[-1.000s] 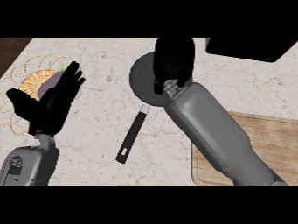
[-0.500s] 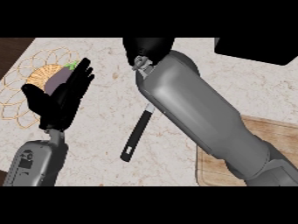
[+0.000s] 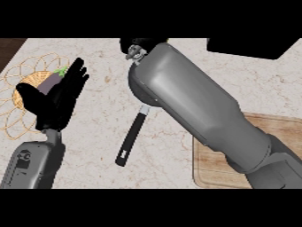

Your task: Pick the lemon from the cutting board and place it in the pan

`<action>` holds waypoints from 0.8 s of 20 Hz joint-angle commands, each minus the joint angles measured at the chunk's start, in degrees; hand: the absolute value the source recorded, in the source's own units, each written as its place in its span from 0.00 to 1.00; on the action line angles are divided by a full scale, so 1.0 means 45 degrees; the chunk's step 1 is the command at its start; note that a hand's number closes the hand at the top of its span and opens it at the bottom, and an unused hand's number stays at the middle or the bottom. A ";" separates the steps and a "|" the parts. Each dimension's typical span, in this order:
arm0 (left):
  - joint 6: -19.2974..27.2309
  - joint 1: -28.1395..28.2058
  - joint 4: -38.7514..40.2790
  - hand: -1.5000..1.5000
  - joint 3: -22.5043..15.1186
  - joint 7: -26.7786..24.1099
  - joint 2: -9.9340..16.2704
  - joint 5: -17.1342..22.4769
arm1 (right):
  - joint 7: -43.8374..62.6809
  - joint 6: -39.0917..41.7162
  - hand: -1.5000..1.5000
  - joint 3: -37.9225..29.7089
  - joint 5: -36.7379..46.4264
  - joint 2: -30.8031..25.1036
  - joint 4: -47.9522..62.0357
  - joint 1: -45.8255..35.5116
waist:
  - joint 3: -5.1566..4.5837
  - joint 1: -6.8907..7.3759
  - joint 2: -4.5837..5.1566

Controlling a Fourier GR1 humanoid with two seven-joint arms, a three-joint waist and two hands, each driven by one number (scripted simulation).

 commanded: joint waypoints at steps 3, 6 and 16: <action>0.0130 0.0644 -0.0296 0.50 0.0248 -0.0203 0.0151 -0.0043 | 0.2545 -0.2312 1.00 0.0239 0.0041 0.0171 0.0817 0.0265 | 0.0043 -0.0713 -0.0118; 0.0084 0.0822 -0.0127 0.50 0.0395 -0.0282 0.0148 0.0080 | 0.1977 -0.3264 1.00 0.0079 -0.0128 0.0171 0.1139 0.0718 | 0.0053 -0.1021 -0.0091; -0.0063 0.0857 -0.0484 0.50 0.0525 -0.0270 0.0317 0.0154 | -0.0781 -0.6501 1.00 0.0405 -0.1248 0.0173 0.3545 0.1936 | 0.0062 -0.0972 -0.0014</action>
